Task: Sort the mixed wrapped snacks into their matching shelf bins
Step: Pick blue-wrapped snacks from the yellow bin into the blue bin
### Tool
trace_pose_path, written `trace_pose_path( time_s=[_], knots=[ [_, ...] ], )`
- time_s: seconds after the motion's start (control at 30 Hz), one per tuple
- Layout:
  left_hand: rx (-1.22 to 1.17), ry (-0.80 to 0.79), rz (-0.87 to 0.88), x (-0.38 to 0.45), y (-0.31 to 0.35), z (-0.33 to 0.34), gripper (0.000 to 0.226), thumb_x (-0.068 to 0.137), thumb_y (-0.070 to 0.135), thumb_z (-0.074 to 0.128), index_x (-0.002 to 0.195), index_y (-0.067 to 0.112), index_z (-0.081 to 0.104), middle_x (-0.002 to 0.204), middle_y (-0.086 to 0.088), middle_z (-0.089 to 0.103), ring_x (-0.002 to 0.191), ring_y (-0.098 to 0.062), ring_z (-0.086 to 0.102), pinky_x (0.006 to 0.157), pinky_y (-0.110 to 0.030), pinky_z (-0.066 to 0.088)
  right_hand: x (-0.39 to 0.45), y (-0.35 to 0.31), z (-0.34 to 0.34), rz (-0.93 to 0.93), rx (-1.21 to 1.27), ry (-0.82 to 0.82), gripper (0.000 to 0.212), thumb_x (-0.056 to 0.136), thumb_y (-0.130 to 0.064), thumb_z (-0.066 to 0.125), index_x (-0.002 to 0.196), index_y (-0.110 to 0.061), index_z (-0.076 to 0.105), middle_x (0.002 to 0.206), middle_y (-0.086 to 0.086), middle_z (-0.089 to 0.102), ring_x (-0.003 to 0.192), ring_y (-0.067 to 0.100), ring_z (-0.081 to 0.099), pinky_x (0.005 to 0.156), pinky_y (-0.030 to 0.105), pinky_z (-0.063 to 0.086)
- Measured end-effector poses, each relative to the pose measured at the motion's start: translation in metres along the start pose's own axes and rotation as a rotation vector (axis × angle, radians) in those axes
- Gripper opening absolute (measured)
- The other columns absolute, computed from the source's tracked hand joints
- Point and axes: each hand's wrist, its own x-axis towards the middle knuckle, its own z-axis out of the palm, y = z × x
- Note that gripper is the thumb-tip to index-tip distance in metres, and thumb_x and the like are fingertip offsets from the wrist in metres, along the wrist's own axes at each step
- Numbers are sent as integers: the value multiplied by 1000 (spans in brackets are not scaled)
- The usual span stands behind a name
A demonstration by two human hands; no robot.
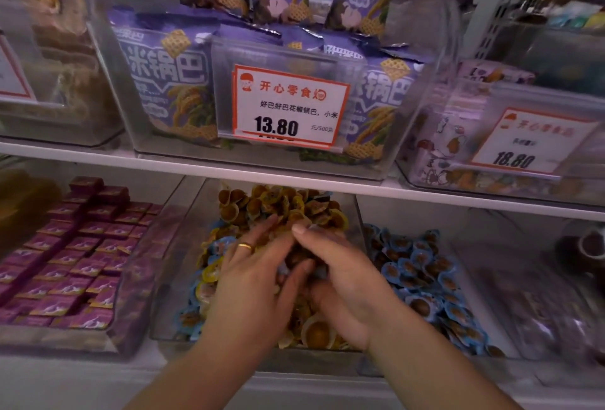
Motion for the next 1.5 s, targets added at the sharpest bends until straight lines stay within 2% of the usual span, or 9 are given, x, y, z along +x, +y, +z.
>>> trace_pose_path(
  time_s=[0.17, 0.33, 0.57, 0.7, 0.87, 1.03, 1.2, 1.37, 1.5],
  knots=[
    [-189, -218, 20, -3, 6, 10, 65, 92, 71, 38, 152, 49, 24, 160, 27, 17, 149, 3, 11, 118, -15, 14, -11, -14, -19, -321, -287, 187, 16, 91, -21, 69, 82, -13, 61, 61, 2, 53, 60, 16, 54, 58, 30, 47],
    [-142, -221, 12, -5, -3, 8, 47, 98, 57, 42, 139, 38, 53, 147, 31, 38, 139, 7, 34, 110, -12, 29, -13, -48, -81, -311, -337, 250, 16, 89, -16, 69, 85, -1, 65, 53, 2, 41, 41, 13, 36, 38, 23, 30],
    [-82, -163, 22, -3, -6, 9, 35, 95, 45, 47, 121, 34, 67, 131, 26, 55, 126, 8, 48, 103, -8, 32, 5, -68, -182, -195, -523, 689, 34, 90, -20, 71, 122, -10, 67, 115, 10, 70, 106, 27, 66, 99, 47, 52],
    [-70, -159, 19, -2, -5, 2, 35, 94, 41, 47, 118, 28, 69, 127, 22, 59, 123, 4, 52, 102, -12, 37, 9, -76, -187, -300, -493, 811, 11, 89, -15, 65, 92, -18, 75, 102, 8, 75, 99, 23, 69, 82, 34, 49],
    [72, -51, 41, 1, -18, -37, 30, 93, 29, 50, 112, 23, 72, 119, 14, 65, 111, -11, 61, 95, -39, 47, 18, -56, -123, -564, -709, 656, 22, 89, 1, 60, 85, -16, 73, 84, -7, 75, 83, 5, 71, 70, 9, 50],
    [197, 80, -58, -7, -52, -90, 31, 84, 14, 51, 107, 15, 72, 115, 5, 66, 107, -16, 62, 93, -32, 46, 10, -8, -32, -832, -1161, 255, 21, 90, -21, 54, 98, -27, 73, 91, -16, 71, 82, 0, 66, 72, 13, 49],
    [220, -32, -118, -25, -82, -111, 30, 85, 20, 57, 113, 19, 69, 128, 4, 59, 120, -18, 57, 99, -42, 47, 24, 49, 23, -696, -1603, -345, 33, 99, -36, 51, 126, -23, 65, 128, -7, 59, 126, 11, 47, 108, 27, 35],
    [210, -159, -111, -37, -94, -115, 39, 92, 39, 50, 130, 33, 56, 140, 11, 46, 130, -12, 48, 101, -42, 47, 64, 73, 33, -535, -1949, -507, 53, 92, -65, 36, 135, -42, 56, 152, -14, 40, 150, 15, 13, 122, 44, 0],
    [213, -152, -126, -38, -94, -114, 40, 92, 42, 49, 132, 37, 52, 139, 14, 45, 126, -13, 50, 97, -44, 49, 87, 62, 23, -567, -1942, -463, 30, 89, -52, 56, 110, -39, 72, 136, -17, 55, 137, 7, 37, 120, 47, 18]
  ],
)
